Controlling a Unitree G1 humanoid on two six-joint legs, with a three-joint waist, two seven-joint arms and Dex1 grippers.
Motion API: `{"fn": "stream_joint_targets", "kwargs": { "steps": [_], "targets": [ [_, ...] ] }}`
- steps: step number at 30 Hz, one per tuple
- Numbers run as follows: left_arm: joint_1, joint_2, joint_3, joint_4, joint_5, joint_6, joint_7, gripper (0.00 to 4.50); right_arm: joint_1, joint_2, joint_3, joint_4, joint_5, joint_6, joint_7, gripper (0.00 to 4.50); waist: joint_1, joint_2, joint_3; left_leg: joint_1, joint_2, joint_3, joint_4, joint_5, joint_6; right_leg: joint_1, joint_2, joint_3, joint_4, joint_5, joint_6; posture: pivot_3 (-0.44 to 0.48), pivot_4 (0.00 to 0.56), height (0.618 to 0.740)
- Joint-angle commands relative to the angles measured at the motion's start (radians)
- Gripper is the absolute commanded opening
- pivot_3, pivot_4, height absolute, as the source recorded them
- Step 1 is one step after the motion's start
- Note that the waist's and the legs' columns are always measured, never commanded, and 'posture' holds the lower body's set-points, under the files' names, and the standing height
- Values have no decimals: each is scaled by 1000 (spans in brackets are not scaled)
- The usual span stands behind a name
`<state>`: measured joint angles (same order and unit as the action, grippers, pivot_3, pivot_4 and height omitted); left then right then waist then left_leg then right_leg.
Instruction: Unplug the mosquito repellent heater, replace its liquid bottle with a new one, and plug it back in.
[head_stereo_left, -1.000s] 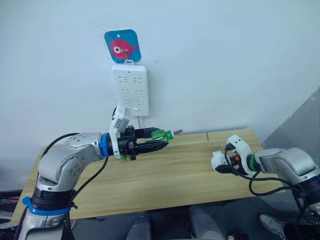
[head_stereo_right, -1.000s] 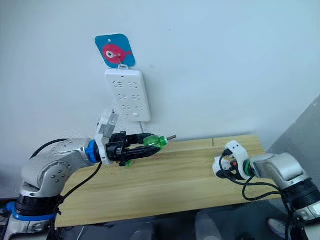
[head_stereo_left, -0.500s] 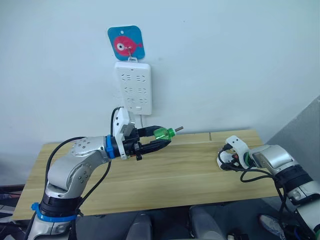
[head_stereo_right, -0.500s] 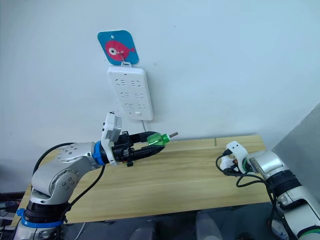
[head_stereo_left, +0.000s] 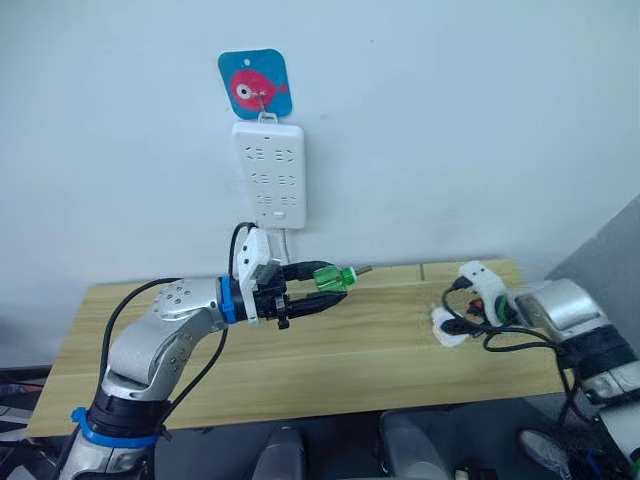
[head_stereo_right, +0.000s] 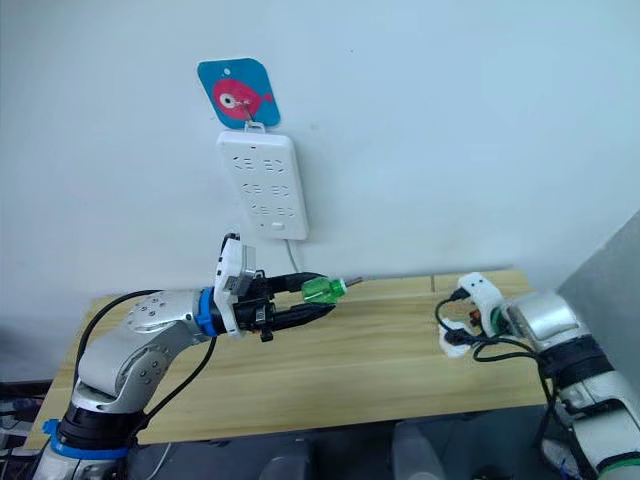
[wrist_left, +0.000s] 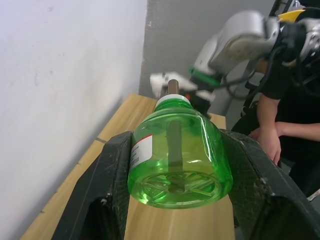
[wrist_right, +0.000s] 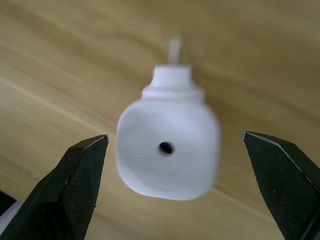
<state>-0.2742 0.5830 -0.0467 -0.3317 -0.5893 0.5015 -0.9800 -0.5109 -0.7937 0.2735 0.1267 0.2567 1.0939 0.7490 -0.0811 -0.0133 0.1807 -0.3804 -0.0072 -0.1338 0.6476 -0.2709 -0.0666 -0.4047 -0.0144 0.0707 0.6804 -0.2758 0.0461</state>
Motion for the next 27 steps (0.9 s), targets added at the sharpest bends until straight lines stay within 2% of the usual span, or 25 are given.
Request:
{"fn": "stream_joint_targets", "kwargs": {
  "steps": [1, 4, 7, 11, 14, 17, 21, 27],
  "targets": [
    [-10, -19, -5, 18, 26, -70, -15, 2242, 52, -44, -128, -201, 58, 60, 5, 4500, 0, 0, 0, 0, 0, 0, 0, 0, 0, 0, 0, 0, 0, 0, 0, -105, 149, 740],
    [-19, -56, 5, 51, 43, -113, 7, 2242, 102, -22, -298, -400, 201, 129, 45, 4500, -3, 0, 0, 0, 0, 0, 0, 0, 0, 0, 0, 0, 0, 0, 0, -131, 145, 740],
    [-38, -102, 18, 70, 34, -117, 44, 2242, 139, 63, -479, -566, 367, 238, 48, 4500, -8, 0, 0, 0, 0, 1, 0, 0, 0, 0, 0, 0, 0, 0, 0, -147, 143, 740],
    [-54, -139, 15, 72, 17, -98, 65, 2242, 105, 327, -693, -695, 522, 465, -54, 4500, -14, -1, -1, 0, 1, 0, 1, 0, 0, 1, 1, 0, 1, 0, 0, -173, 141, 740],
    [-67, -160, 11, 76, 27, -112, 75, 2242, 86, 510, -784, -722, 607, 519, -167, 4500, -21, 0, -1, 0, 1, 1, 2, 0, 0, 1, 1, 1, 1, 0, 0, -173, 141, 740],
    [-78, -181, 9, 75, 41, -139, 87, 2242, 66, 678, -845, -707, 736, 520, -312, 4500, -30, 1, -2, 0, 1, 0, 1, 0, -1, 1, 1, 1, 1, 1, 0, -175, 140, 740],
    [-71, -197, 1, 49, 47, -154, 101, 2242, 27, 819, -889, -676, 861, 520, -491, 4500, -40, 2, -2, 0, 1, 1, 1, 0, -1, 0, 1, 1, 1, 1, 0, -169, 135, 740],
    [-66, -199, -3, 38, 54, -165, 114, 2242, 5, 890, -890, -623, 1002, 501, -676, 4500, -60, 5, -4, 0, 1, 0, 0, 0, -1, 0, 1, 1, 1, 1, 0, -158, 130, 740]
  ]
}}
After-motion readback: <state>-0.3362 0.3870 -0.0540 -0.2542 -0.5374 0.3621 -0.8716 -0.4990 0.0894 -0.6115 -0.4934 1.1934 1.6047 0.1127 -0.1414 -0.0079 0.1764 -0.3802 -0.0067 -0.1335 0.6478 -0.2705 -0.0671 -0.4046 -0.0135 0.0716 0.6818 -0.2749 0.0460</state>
